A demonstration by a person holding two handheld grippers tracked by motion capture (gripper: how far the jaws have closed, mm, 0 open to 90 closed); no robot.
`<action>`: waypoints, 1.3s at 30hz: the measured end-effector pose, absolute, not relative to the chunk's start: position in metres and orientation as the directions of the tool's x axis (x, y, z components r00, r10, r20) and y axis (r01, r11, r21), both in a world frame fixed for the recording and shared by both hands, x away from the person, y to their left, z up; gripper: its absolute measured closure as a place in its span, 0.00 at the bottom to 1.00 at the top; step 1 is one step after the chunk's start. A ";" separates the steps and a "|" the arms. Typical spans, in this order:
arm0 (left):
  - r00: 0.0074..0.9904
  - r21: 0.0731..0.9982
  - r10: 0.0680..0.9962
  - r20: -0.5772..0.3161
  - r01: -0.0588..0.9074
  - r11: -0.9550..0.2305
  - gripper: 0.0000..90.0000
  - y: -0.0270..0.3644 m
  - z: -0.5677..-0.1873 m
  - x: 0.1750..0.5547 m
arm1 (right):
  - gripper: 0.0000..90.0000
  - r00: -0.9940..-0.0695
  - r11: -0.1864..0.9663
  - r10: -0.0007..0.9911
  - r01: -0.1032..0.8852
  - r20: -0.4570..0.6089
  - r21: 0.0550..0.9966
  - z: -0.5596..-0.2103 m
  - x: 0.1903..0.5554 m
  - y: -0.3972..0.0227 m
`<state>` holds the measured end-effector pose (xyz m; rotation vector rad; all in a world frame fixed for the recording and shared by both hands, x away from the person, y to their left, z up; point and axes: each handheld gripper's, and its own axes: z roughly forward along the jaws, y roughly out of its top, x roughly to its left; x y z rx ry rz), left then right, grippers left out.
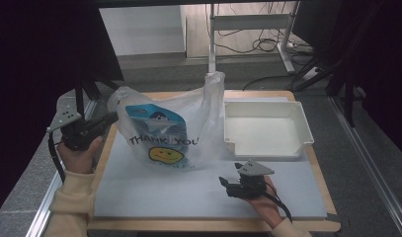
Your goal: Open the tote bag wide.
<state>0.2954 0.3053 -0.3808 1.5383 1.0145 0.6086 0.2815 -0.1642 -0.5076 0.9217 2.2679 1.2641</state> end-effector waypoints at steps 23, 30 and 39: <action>0.498 0.957 0.850 -0.171 0.288 0.024 1.00 0.307 -0.384 0.297 | 0.28 -0.734 0.317 0.673 0.184 -0.084 0.930 -0.399 0.327 -0.137; 0.501 0.957 0.849 -0.170 0.289 0.022 1.00 0.306 -0.385 0.298 | 0.25 -0.750 0.278 0.660 0.200 -0.035 0.940 -0.383 0.348 -0.128; 0.502 0.957 0.848 -0.173 0.290 0.024 1.00 0.306 -0.385 0.298 | 0.24 -0.752 0.287 0.657 0.193 -0.046 0.938 -0.372 0.361 -0.112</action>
